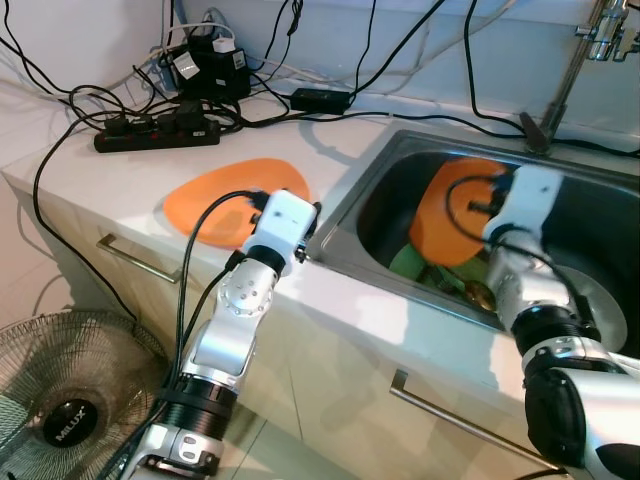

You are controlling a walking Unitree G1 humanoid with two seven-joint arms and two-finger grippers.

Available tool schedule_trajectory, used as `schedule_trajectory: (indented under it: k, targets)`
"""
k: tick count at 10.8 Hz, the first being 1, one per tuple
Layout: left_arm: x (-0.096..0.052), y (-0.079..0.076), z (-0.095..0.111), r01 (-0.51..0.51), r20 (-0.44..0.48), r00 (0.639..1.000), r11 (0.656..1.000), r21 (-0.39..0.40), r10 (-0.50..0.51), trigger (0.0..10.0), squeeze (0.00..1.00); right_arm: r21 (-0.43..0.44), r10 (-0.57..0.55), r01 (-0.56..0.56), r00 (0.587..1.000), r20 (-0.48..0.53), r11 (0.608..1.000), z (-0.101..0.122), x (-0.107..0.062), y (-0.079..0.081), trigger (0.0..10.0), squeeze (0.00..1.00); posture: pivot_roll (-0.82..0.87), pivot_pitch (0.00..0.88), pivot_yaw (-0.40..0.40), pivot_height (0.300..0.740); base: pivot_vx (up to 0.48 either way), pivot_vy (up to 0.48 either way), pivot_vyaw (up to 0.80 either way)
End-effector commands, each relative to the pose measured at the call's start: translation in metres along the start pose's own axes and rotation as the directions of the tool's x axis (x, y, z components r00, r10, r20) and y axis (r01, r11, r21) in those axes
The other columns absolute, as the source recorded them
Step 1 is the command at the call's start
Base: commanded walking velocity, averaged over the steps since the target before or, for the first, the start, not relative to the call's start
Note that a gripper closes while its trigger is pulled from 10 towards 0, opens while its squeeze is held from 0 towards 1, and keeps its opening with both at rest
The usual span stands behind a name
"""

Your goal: Kitchen organization

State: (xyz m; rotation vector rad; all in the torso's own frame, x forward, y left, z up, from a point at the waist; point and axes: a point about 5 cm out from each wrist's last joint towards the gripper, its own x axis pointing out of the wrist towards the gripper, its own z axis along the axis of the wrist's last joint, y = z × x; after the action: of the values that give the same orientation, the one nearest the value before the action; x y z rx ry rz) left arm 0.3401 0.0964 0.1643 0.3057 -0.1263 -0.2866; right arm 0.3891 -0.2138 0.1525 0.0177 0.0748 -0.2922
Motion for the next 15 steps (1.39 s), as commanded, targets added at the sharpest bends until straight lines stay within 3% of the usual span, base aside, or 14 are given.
schedule_trajectory:
  k: [1,4,5,6,7,8,9,10,12,13,14,15]
  targets:
    - [0.001,0.002,0.003,-0.003,-0.001,1.0,1.0,-0.018,0.003,10.0,0.0,-0.015,0.014,-0.013,0.999,0.034,1.0,0.004,0.0,0.002,10.0,0.0,0.17,0.01,0.046,0.74,0.0,0.0,0.0]
    - [0.001,-0.007,0.004,0.035,-0.013,0.999,0.998,-0.048,-0.036,10.0,0.0,-0.024,0.073,-0.073,0.997,0.005,0.997,-0.004,-0.002,0.014,10.0,0.0,0.17,0.017,0.046,0.74,0.0,0.0,0.0]
    - [0.001,-0.009,0.004,0.043,-0.015,0.999,0.998,-0.052,-0.044,10.0,0.0,-0.038,0.096,-0.097,0.995,-0.019,0.995,-0.009,-0.004,0.018,10.0,0.58,0.17,0.017,0.046,0.74,0.0,0.0,0.0]
    - [0.001,-0.01,0.004,0.047,-0.016,0.999,0.997,-0.055,-0.048,10.0,0.0,-0.043,0.113,-0.115,0.993,-0.035,0.992,-0.012,-0.005,0.021,10.0,0.64,0.17,0.022,0.046,0.74,0.0,0.0,0.0]
    - [0.001,-0.01,0.004,0.05,-0.02,0.999,0.997,-0.057,-0.051,10.0,0.0,-0.052,0.123,-0.125,0.992,-0.041,0.991,-0.014,-0.006,0.023,10.0,0.95,0.17,0.025,0.046,0.74,0.0,0.0,0.0]
    - [0.0,-0.011,0.004,0.054,-0.024,0.998,0.997,-0.06,-0.055,10.0,0.0,-0.058,0.127,-0.13,0.991,-0.046,0.99,-0.016,-0.006,0.025,10.0,0.93,0.17,0.023,0.047,0.74,0.0,0.0,0.0]
    - [-0.001,-0.012,0.002,0.062,-0.03,0.998,0.996,-0.062,-0.064,10.0,0.0,-0.071,0.139,-0.142,0.989,-0.05,0.987,-0.017,-0.007,0.027,10.0,0.29,0.16,0.008,0.048,0.74,0.0,0.0,0.0]
    - [-0.002,-0.013,0.002,0.066,-0.03,0.997,0.996,-0.061,-0.068,10.0,0.0,-0.075,0.144,-0.147,0.988,-0.049,0.986,-0.018,-0.008,0.028,10.0,0.0,0.16,0.0,0.049,0.74,0.0,0.0,0.0]
    - [-0.001,-0.014,0.004,0.077,-0.02,0.997,0.997,-0.024,-0.077,10.0,0.0,-0.059,0.175,-0.176,0.984,-0.009,0.983,-0.013,-0.009,0.034,10.0,0.0,0.16,0.0,0.049,0.74,0.0,0.0,0.0]
    - [-0.002,-0.014,0.006,0.092,-0.011,0.996,0.99,0.104,-0.091,10.0,0.0,0.005,0.242,-0.242,0.97,0.031,0.97,-0.007,-0.012,0.046,10.0,0.0,0.16,0.0,0.051,0.74,0.0,0.0,0.0]
    - [-0.004,-0.012,0.008,0.116,-0.004,0.993,0.951,0.287,-0.119,10.0,0.0,0.036,0.313,-0.316,0.947,0.073,0.948,-0.002,-0.017,0.058,10.0,0.0,0.16,0.0,0.053,0.74,0.0,0.0,0.0]
    - [-0.005,-0.01,0.008,0.125,-0.007,0.991,0.919,0.373,-0.132,10.0,0.0,0.036,0.357,-0.361,0.93,0.088,0.932,-0.001,-0.021,0.065,10.0,0.0,0.16,0.0,0.054,0.74,0.0,0.0,0.0]
